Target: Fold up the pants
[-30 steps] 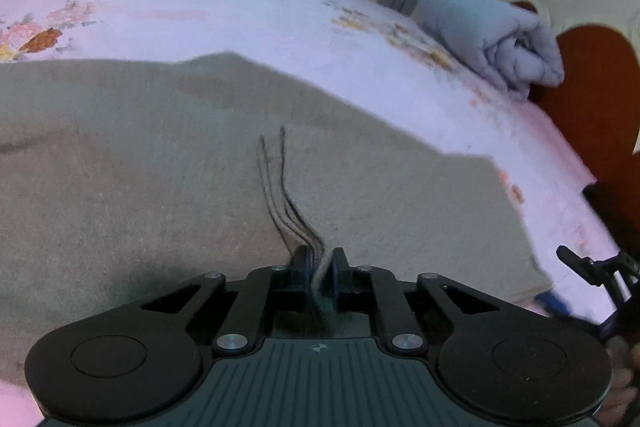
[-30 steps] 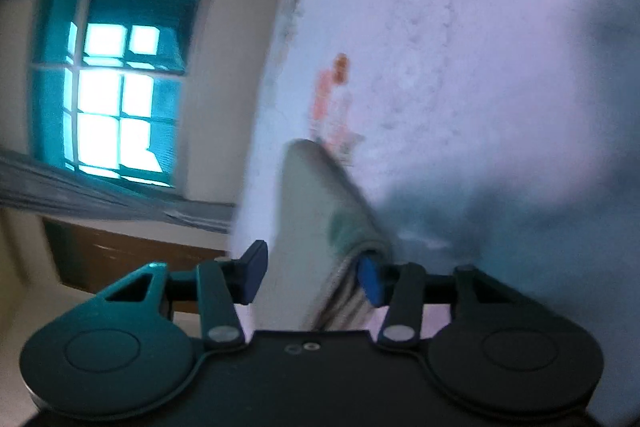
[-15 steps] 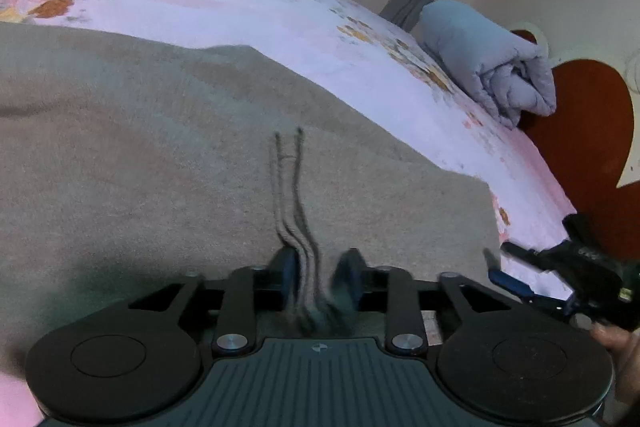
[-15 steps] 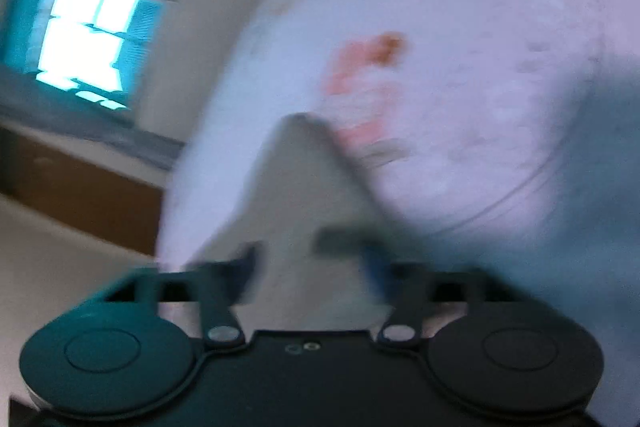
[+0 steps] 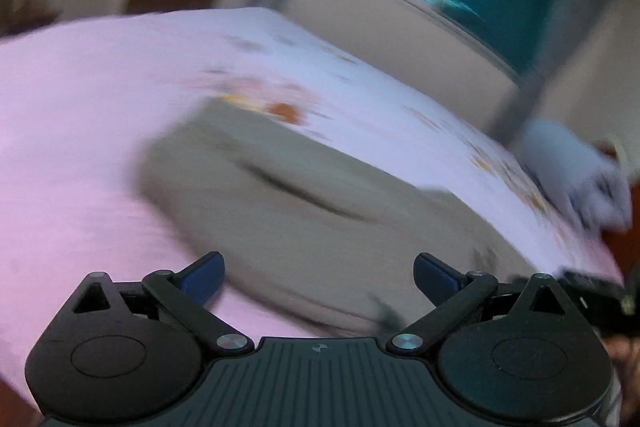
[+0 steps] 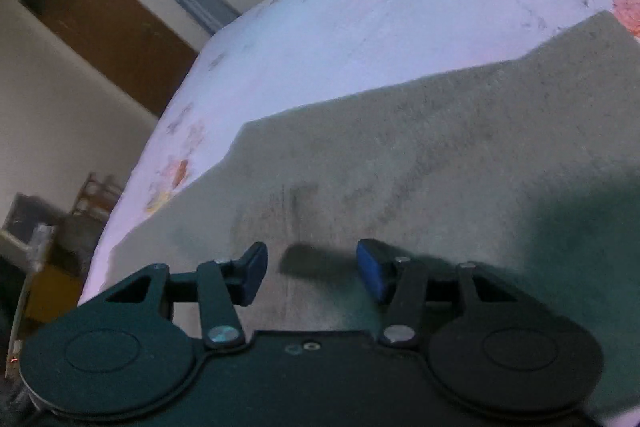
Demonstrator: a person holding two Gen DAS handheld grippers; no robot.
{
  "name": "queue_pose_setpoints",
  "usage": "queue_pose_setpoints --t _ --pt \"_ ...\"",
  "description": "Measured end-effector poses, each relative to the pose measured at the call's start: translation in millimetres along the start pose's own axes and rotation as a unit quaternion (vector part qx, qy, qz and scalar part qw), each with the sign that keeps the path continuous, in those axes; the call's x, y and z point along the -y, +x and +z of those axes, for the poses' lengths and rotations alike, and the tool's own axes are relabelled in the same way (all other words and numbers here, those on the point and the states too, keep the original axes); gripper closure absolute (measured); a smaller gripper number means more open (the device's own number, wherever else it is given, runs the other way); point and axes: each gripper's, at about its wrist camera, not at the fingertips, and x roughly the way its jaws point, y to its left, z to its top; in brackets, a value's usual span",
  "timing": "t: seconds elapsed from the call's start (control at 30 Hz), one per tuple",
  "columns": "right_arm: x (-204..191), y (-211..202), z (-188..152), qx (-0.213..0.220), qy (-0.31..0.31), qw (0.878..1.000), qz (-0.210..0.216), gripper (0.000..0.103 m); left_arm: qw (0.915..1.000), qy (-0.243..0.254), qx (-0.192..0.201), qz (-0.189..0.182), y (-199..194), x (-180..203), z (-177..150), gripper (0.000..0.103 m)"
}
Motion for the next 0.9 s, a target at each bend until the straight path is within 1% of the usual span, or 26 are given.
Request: queue_pose_setpoints --t 0.03,0.07,0.1,0.13,0.2,0.3,0.33,0.37,0.4,0.47,0.5,0.57,0.6,0.63,0.67,0.7,0.73,0.77,0.8,0.83,0.9 --pt "-3 -5 4 0.004 0.017 1.000 0.010 0.058 0.9994 -0.034 0.004 0.002 1 -20 5 0.003" --pt "-5 -11 4 0.010 0.029 0.999 0.034 0.058 0.9980 -0.063 0.010 0.000 3 -38 9 0.003" --pt "-7 -20 3 0.021 0.034 0.998 0.052 0.058 0.9967 -0.080 0.011 -0.004 8 -49 9 0.003" --pt "-10 -28 0 0.032 0.028 0.998 0.056 0.058 0.9951 -0.098 0.008 -0.010 15 -61 11 0.003" --pt "-14 -43 -8 0.039 0.013 0.998 0.054 0.057 0.9927 -0.118 0.004 -0.025 30 -76 13 0.005" --pt "-8 -62 -25 0.042 0.032 0.997 0.059 0.054 0.9914 -0.120 0.003 -0.053 50 -83 20 0.005" --pt "-6 -59 -23 0.047 0.040 0.996 0.057 0.052 0.9909 -0.120 0.001 -0.061 58 -85 23 0.005" --pt "-2 -65 -26 0.051 0.048 0.996 0.056 0.052 0.9904 -0.121 -0.002 -0.067 66 -88 27 0.005" --pt "3 -68 -27 0.052 0.054 0.996 0.057 0.050 0.9903 -0.120 -0.003 -0.069 73 -91 29 0.005" --pt "2 -69 -36 0.057 0.061 0.995 0.051 0.042 0.9898 -0.121 0.000 -0.074 83 -90 30 0.005" --pt "-6 -69 -39 0.059 0.063 0.995 0.050 0.040 0.9902 -0.117 0.004 -0.076 91 -86 31 0.005" --pt "-8 -72 -44 0.063 0.063 0.995 0.050 0.040 0.9920 -0.104 0.010 -0.070 96 -80 30 0.005" --pt "-11 -70 -45 0.065 0.061 0.995 0.046 0.040 0.9927 -0.102 0.012 -0.062 98 -78 30 0.028" --pt "-14 -65 -44 0.064 0.054 0.996 0.040 0.040 0.9924 -0.116 0.006 -0.041 95 -80 31 0.064" --pt "-20 -62 -44 0.063 0.040 0.997 0.026 0.041 0.9861 -0.156 0.002 -0.059 93 -85 33 0.065" --pt "-28 -62 -45 0.068 0.014 0.998 0.008 0.041 0.9817 -0.175 0.015 -0.074 87 -87 32 0.065" --pt "-37 -61 -46 0.076 -0.021 0.997 -0.009 0.041 0.9842 -0.156 0.024 -0.081 79 -80 35 0.065" --pt "-50 -56 -47 0.085 -0.069 0.993 -0.042 0.041 0.9858 -0.143 0.027 -0.083 74 -75 38 0.065" --pt "-59 -51 -49 0.087 -0.103 0.988 -0.071 0.037 0.9855 -0.138 0.029 -0.093 70 -69 41 0.065" --pt "-67 -44 -50 0.085 -0.130 0.984 -0.092 0.037 0.9848 -0.135 0.034 -0.104 65 -64 46 0.065" --pt "-80 -29 -55 0.085 -0.185 0.973 -0.112 0.037 0.9841 -0.130 0.039 -0.115 59 -55 55 0.065"
